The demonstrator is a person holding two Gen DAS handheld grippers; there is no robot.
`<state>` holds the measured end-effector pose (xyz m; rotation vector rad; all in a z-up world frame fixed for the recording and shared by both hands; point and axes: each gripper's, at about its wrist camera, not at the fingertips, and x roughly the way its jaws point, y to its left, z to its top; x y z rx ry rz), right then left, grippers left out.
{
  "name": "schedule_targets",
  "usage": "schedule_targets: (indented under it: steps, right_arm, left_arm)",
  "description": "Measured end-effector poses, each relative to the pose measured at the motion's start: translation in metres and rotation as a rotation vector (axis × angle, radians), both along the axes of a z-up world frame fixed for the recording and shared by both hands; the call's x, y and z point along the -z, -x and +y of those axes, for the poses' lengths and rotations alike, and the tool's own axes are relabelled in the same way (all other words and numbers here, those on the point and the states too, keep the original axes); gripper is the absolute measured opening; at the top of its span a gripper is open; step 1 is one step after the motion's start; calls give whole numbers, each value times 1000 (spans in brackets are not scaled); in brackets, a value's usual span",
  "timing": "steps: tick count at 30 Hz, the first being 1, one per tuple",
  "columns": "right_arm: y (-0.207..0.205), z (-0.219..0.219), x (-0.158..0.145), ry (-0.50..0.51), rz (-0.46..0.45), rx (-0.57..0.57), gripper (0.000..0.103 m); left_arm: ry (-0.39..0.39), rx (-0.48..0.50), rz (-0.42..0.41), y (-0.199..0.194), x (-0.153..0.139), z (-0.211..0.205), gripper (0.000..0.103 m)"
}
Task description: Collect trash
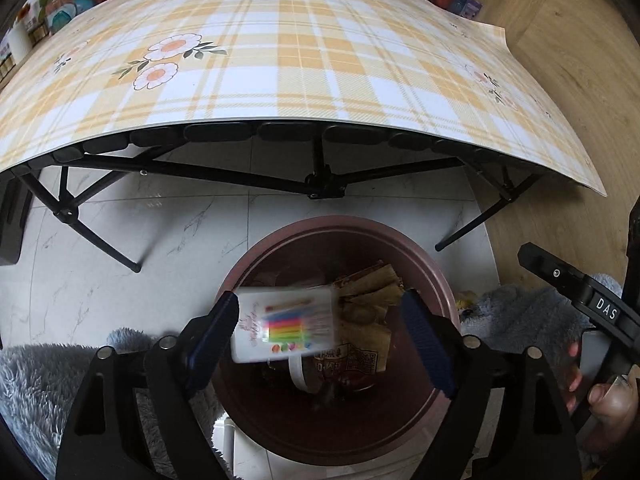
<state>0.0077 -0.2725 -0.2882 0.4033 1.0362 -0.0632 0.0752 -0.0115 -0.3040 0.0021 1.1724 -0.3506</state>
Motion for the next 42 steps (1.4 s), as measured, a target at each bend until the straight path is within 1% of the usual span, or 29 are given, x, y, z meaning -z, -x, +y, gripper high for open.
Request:
schedule_targets:
  steps: [3, 8, 13, 15, 17, 18, 20, 21, 22, 23, 24, 27, 30, 32, 34, 36, 39, 42]
  right_arm:
    - [0, 0, 0, 3, 3, 1, 97]
    - [0, 4, -1, 22, 2, -9, 97]
    - [1, 8, -8, 62, -17, -31, 97]
    - [2, 12, -17, 91, -36, -47, 97]
    - [3, 16, -29, 127, -61, -75, 97]
    - [2, 17, -36, 147, -76, -91, 97]
    - [2, 21, -57, 196, -130, -126, 97]
    - [2, 22, -70, 223, -168, -136, 97]
    - [1, 22, -80, 242, -197, -142, 97]
    - [-1, 23, -98, 270, -241, -150, 97]
    - [-2, 23, -108, 283, -262, -156, 97]
    - [-5, 23, -154, 323, -359, -174, 97]
    - [-4, 19, -199, 366, -447, -171, 97]
    - [-2, 15, -226, 381, -494, -152, 97]
    - [1, 10, -247, 379, -522, -128, 97]
    - [3, 5, -262, 362, -538, -111, 97]
    - [7, -1, -278, 358, -549, -99, 97]
    - [9, 0, -286, 370, -543, -107, 97]
  left_arm:
    - [-2, 2, -5, 1, -1, 0, 85]
    - [9, -11, -15, 1, -5, 2, 85]
    - [29, -26, -81, 5, -20, 5, 85]
    - [31, -33, -113, 7, -28, 6, 85]
    - [-2, -60, -202, 14, -47, 9, 85]
    - [-20, -67, -289, 20, -65, 10, 88]
    - [-34, -85, -419, 30, -95, 14, 95]
    - [-39, -93, -459, 33, -106, 15, 96]
    - [-44, -103, -515, 35, -124, 17, 96]
    - [-45, -109, -547, 35, -137, 18, 96]
    - [-47, -115, -578, 36, -151, 19, 97]
    - [-65, -139, -707, 40, -201, 22, 97]
    - [-59, -156, -783, 44, -239, 23, 97]
    - [-42, -153, -814, 48, -257, 24, 97]
    - [-21, -146, -843, 53, -273, 26, 97]
    - [7, -139, -866, 57, -283, 27, 97]
    - [22, -140, -885, 61, -294, 25, 97]
    - [29, -160, -871, 59, -301, 24, 97]
